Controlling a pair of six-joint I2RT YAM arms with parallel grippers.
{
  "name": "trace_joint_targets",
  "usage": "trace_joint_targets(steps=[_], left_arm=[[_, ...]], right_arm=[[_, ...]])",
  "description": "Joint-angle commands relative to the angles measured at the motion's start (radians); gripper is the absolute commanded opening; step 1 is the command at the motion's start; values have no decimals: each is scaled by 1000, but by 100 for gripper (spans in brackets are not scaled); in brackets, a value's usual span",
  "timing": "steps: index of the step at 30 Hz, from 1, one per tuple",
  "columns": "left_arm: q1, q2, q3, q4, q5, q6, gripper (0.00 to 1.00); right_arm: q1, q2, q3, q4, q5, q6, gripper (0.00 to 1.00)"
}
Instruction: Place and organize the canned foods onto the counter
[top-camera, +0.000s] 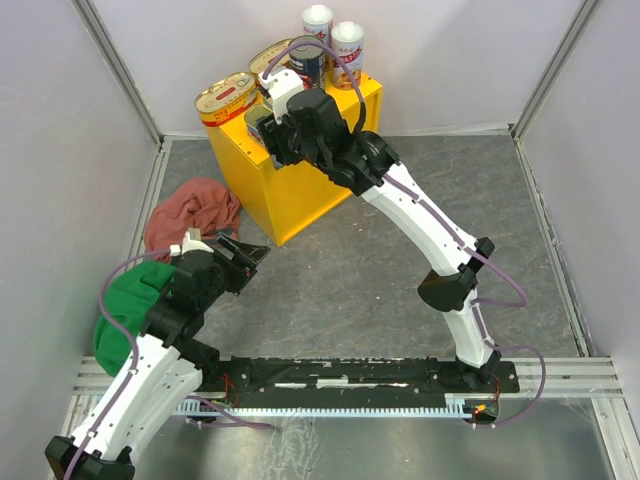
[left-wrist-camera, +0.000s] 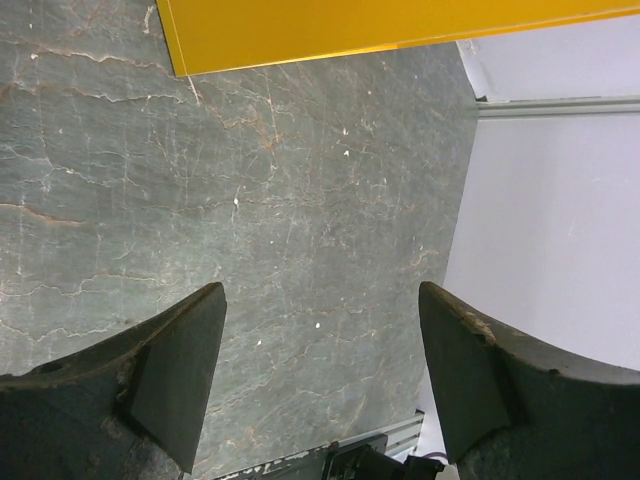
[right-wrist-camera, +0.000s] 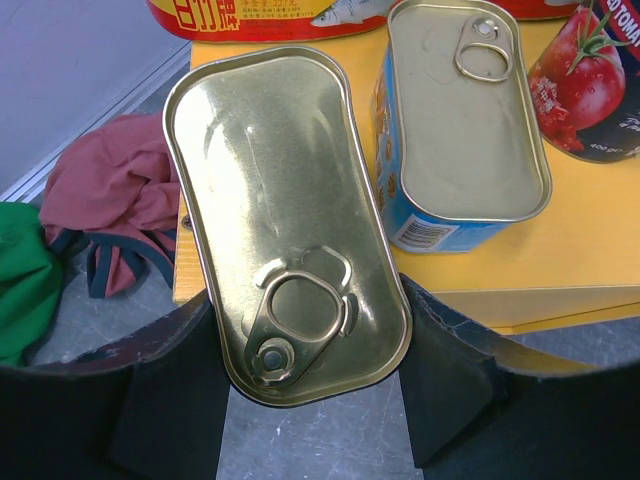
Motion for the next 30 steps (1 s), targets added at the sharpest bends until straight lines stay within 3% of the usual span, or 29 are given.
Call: trace_joint_targets(steps=[1, 6, 13, 17, 24, 30], left_arm=[[5, 15, 43, 1, 23, 67, 83], [4, 27, 43, 14, 24, 75, 83], [4, 34, 26, 39, 31, 71, 83], [4, 44, 25, 52, 32, 72, 83], [4, 67, 22, 84, 33, 66, 83], [5, 60, 6, 94, 32, 49, 83]], right_arm=[[5, 3, 67, 96, 4, 27, 26], [5, 21, 78, 108, 3, 39, 33], [3, 34, 76, 140, 48, 42, 66], [3, 32, 77, 156, 56, 38, 78], [3, 15, 64, 159, 58, 30, 82], [3, -84, -87, 203, 40, 31, 80]])
